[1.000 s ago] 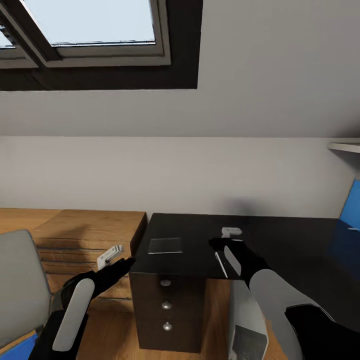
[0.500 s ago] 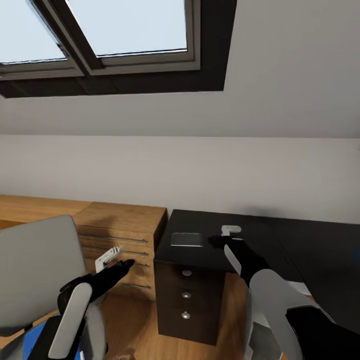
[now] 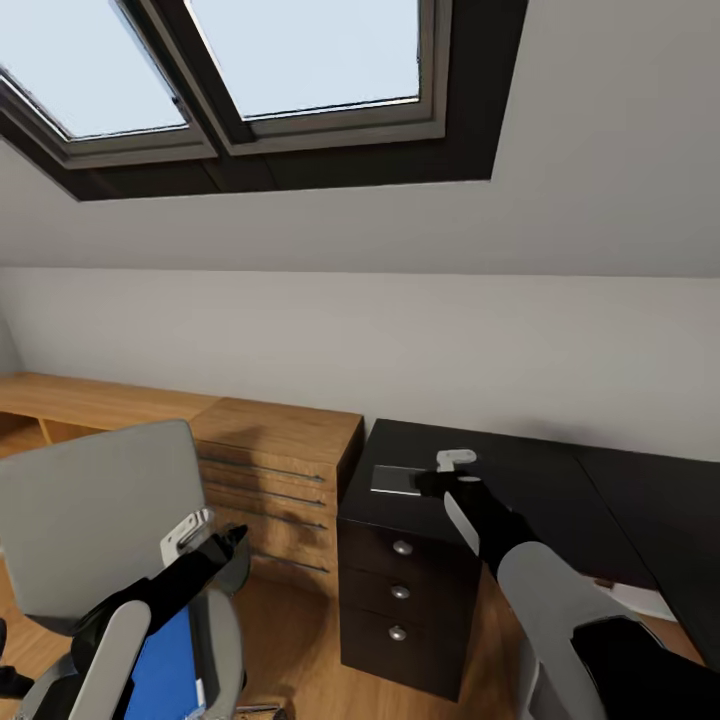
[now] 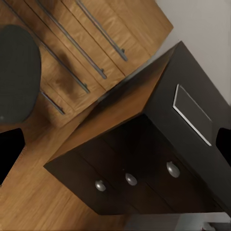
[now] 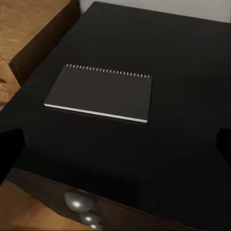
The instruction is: In the bedroom, organize the workspace by keeping the computer under the desk, ensuring the monitor is on the desk, placing the keyboard on the desk next to the monitor, placing the mouse on the desk next to the keyboard, moving the folder from the swivel chair onto the desk next to the mouse, stacking the notebook on top of the folder with the pen on top of the notebook, and positioning the swivel chair next to the desk.
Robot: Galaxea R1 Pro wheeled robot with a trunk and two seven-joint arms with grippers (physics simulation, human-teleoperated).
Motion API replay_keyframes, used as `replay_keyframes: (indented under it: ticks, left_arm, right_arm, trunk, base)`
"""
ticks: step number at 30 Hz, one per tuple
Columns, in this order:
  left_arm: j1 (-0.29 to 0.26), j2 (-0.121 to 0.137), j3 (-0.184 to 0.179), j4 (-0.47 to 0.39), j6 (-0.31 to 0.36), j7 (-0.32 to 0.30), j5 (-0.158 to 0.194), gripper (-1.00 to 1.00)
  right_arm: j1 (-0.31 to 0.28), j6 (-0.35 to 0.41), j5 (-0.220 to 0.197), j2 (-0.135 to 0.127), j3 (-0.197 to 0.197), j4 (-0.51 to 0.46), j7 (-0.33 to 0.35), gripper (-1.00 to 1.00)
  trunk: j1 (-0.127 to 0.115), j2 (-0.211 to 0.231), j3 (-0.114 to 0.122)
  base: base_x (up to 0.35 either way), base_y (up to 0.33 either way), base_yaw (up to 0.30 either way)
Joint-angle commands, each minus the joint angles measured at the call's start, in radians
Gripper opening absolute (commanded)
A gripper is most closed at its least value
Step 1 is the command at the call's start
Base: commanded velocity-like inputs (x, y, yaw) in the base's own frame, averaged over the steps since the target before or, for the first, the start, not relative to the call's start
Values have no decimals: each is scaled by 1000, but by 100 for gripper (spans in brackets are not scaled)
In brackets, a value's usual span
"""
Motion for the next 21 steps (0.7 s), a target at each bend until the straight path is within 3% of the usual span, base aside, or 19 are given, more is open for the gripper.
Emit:
replay_keyframes:
  ticks: [1, 5, 9, 11, 12, 15, 21]
  left_arm:
    - [1, 1, 2, 0, 2, 4, 10, 100]
    - [2, 1, 4, 1, 1, -1, 11, 100]
    - [3, 1, 5, 2, 1, -3, 11, 100]
    - [3, 1, 5, 2, 0, -4, 11, 100]
    - [3, 1, 4, 2, 0, -4, 11, 100]
    - [3, 1, 4, 2, 0, -4, 11, 100]
    - [7, 1, 5, 6, -2, -3, 0, 100]
  right_arm:
    - [1, 6, -12, -1, 27, -11, -8, 100]
    - [5, 17, -13, -2, 48, -35, 7, 100]
    - [23, 77, -11, -5, 55, -113, 63, 100]
    - [68, 157, -10, -12, 56, -230, 98, 100]
    - [169, 279, -8, -18, 58, -462, 120, 100]
    - [218, 325, -6, -17, 61, -572, 125, 100]
    - [246, 352, -2, -9, 67, -598, 103, 100]
  trunk:
    - [0, -1, -1]
    - [0, -1, -1]
    - [0, -1, -1]
    - [0, -1, -1]
    - [0, -1, -1]
    - [0, -1, -1]
    - [0, -1, -1]
  base:
    - [0, 0, 240]
    - [0, 0, 242]
    - [0, 0, 243]
    - [0, 0, 241]
    - [0, 0, 173]
    - [0, 8, 178]
    - [0, 170, 227]
